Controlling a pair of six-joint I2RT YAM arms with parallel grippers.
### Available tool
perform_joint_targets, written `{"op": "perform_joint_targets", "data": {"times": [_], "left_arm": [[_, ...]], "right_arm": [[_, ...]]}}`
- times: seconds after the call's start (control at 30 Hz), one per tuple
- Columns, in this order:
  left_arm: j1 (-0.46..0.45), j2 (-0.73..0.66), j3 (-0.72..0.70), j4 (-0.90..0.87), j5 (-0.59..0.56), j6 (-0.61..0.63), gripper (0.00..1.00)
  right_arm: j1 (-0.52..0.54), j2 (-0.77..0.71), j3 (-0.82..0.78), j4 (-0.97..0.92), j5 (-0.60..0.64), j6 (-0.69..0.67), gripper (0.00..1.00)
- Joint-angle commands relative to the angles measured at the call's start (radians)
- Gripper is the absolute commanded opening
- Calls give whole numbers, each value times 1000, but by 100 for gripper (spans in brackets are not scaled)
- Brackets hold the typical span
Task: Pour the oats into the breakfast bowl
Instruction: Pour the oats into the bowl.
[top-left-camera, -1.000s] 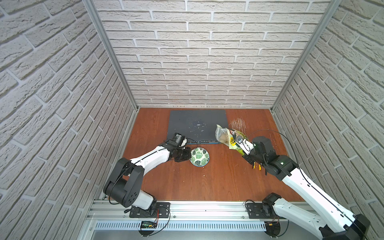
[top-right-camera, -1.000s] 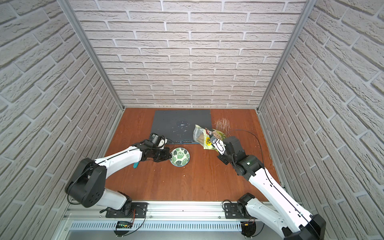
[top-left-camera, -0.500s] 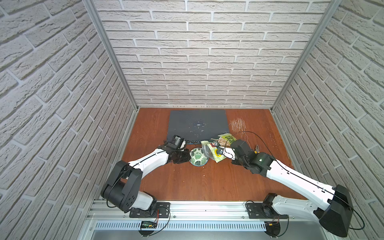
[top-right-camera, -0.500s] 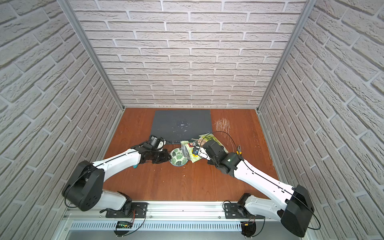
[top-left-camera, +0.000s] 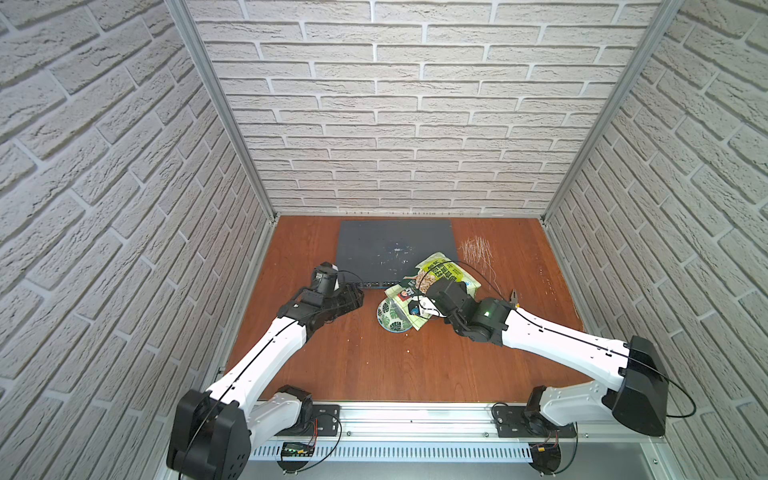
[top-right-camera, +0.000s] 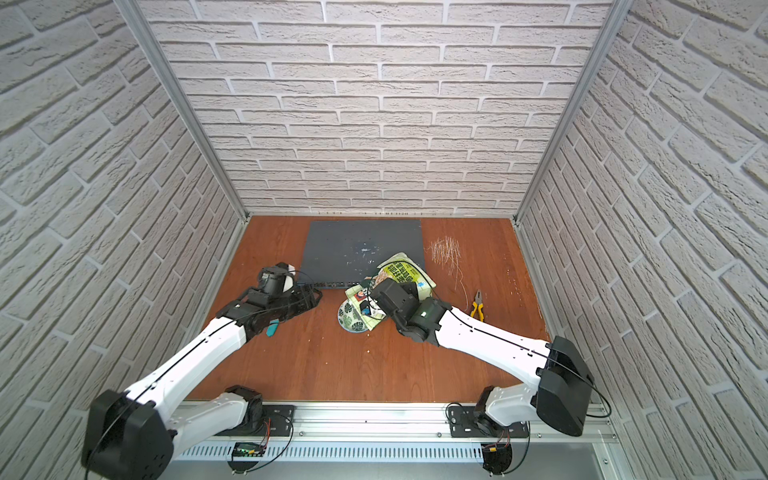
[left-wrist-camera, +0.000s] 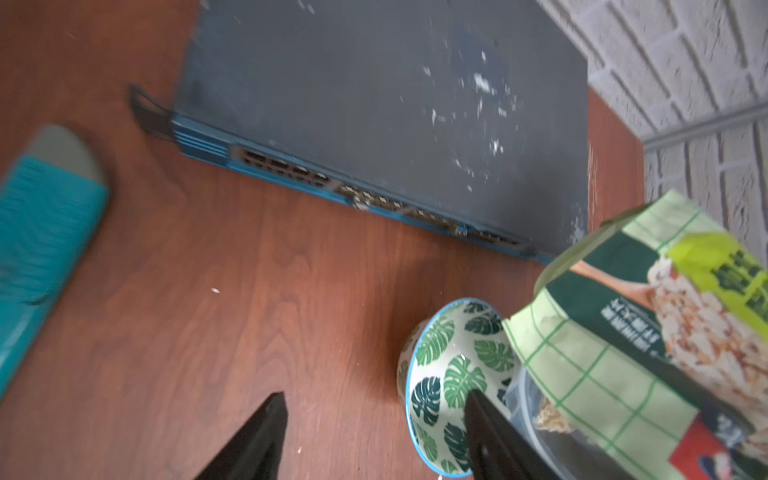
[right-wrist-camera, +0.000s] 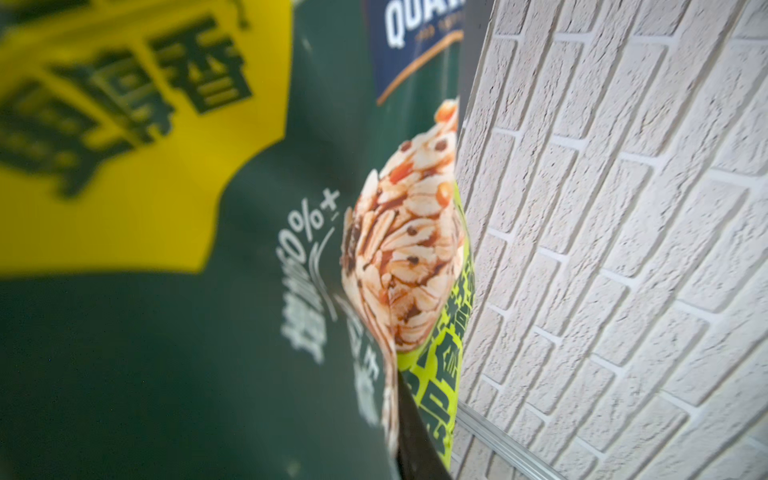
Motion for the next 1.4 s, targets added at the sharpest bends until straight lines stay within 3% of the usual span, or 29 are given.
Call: {"op": "perform_joint_targets", "data": {"times": [0.0, 0.17, 0.3, 1.37], "left_arm": [[25, -100, -32, -12, -149, -93, 78], [41, -226, -49, -36, -293, -140, 86], [55, -273, -54, -63, -331, -143, 88], [71, -300, -77, -89, -331, -149, 92]], "right_arm": [[31, 7, 73, 147, 205, -87, 4], [60, 49, 87, 163, 289, -175, 3], [75, 55, 90, 172, 321, -214, 4], [125, 120, 101, 238, 451, -388, 3]]}}
